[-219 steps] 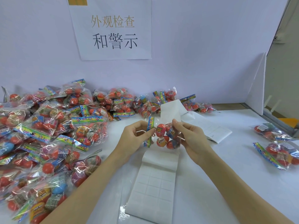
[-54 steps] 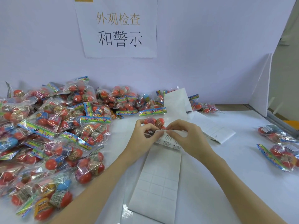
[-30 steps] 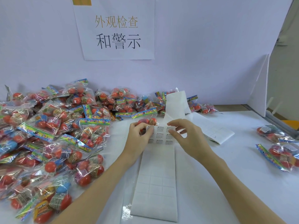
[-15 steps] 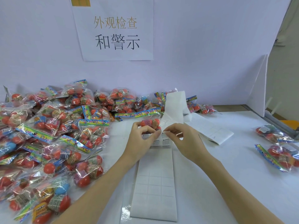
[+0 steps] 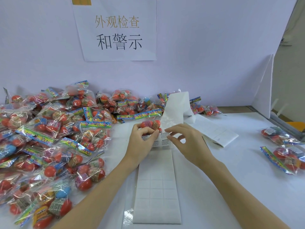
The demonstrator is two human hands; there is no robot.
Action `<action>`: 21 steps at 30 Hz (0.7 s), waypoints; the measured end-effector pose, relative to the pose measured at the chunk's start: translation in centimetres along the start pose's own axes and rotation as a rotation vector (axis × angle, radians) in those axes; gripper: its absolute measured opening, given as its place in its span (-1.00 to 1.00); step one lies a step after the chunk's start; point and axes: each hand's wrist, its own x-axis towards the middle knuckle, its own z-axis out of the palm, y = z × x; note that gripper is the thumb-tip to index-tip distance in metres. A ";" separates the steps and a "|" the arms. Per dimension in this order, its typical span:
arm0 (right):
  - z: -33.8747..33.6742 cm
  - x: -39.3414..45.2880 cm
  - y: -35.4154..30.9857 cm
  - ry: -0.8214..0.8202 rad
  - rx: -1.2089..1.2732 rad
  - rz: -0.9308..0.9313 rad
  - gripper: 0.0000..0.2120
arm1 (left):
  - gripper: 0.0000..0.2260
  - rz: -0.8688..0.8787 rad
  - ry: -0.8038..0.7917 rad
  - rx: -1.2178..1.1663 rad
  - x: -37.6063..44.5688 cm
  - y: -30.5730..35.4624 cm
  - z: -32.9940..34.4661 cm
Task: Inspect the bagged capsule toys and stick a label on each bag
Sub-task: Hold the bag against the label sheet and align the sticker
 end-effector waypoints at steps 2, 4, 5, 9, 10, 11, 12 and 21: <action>0.0 -0.1 -0.1 0.013 0.001 -0.012 -0.82 | -0.86 -0.003 0.006 0.009 0.0 0.1 0.0; -0.1 -0.1 -0.2 0.028 0.000 -0.029 -0.82 | -0.86 -0.012 0.005 0.017 -0.1 0.1 -0.1; -0.1 -0.1 -0.2 0.033 0.000 -0.036 -0.82 | -0.86 -0.012 0.004 0.022 -0.1 0.2 -0.1; -0.2 -0.1 -0.2 0.041 0.004 -0.053 -0.83 | -0.87 -0.012 0.010 0.029 -0.2 0.3 -0.1; -0.1 -0.2 -0.3 0.050 0.014 -0.059 -0.84 | -0.87 -0.014 0.015 0.026 -0.2 0.4 -0.1; -0.1 -0.1 -0.4 0.058 0.025 -0.065 -0.85 | -0.87 -0.016 0.018 0.023 -0.1 0.4 -0.1; -0.1 -0.1 -0.4 0.060 0.034 -0.068 -0.87 | -0.87 -0.017 0.017 0.021 -0.1 0.4 -0.1; -0.3 0.2 -1.4 0.086 0.376 0.049 -0.90 | -0.80 -0.026 0.035 -0.132 -0.2 0.7 -0.2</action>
